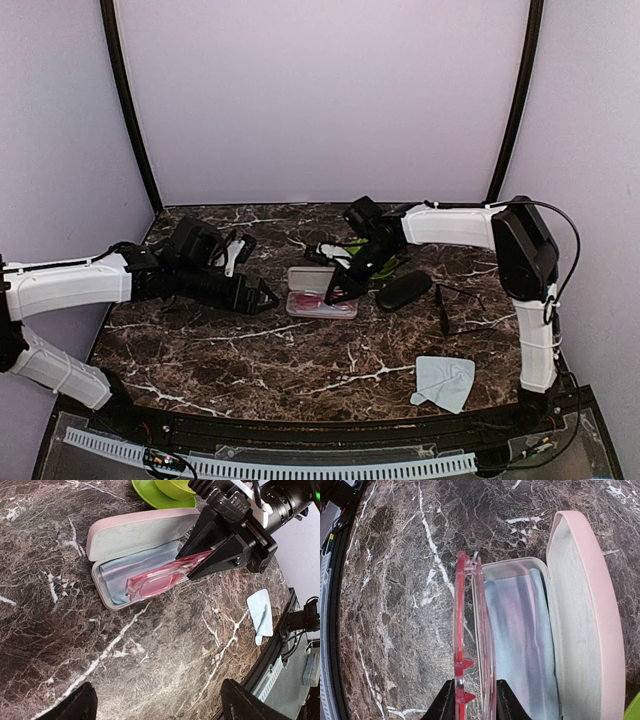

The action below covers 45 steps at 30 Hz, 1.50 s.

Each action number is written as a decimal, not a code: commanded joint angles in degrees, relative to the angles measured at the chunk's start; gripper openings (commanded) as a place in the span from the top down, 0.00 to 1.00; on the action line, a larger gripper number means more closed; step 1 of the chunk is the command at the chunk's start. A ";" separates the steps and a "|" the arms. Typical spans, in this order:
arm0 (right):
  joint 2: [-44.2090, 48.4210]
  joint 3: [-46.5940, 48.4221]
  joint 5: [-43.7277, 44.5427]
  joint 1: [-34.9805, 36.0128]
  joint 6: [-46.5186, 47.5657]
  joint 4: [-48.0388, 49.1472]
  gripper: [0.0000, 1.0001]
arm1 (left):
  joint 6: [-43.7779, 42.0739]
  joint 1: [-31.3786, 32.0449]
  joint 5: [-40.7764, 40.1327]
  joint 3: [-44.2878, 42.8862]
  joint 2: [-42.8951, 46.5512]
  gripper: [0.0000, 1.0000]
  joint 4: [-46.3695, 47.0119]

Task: Organize the sunglasses
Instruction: Place the sunglasses in the sunglasses case.

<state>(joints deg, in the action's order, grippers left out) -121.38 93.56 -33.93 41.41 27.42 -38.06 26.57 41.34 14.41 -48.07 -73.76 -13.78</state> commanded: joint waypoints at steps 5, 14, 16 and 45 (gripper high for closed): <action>-2.02 2.95 -2.87 -0.88 1.36 -0.52 0.75 | -0.11 -0.31 1.14 -0.63 -0.73 0.12 0.60; -3.39 3.87 -3.75 -1.07 1.17 0.14 0.75 | -0.11 -0.34 1.80 -0.32 -1.04 0.12 0.95; -3.78 3.98 -3.91 -1.07 1.15 0.25 0.75 | -0.03 -0.36 1.84 -0.28 -0.96 0.12 1.05; -3.01 -0.94 -4.03 -1.59 -0.99 5.41 0.66 | 0.15 -0.32 3.33 0.05 -1.21 0.12 2.23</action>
<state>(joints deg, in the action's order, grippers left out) -125.64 94.08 -37.54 40.12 27.09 -34.59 26.61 41.34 16.97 -48.07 -75.00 -12.27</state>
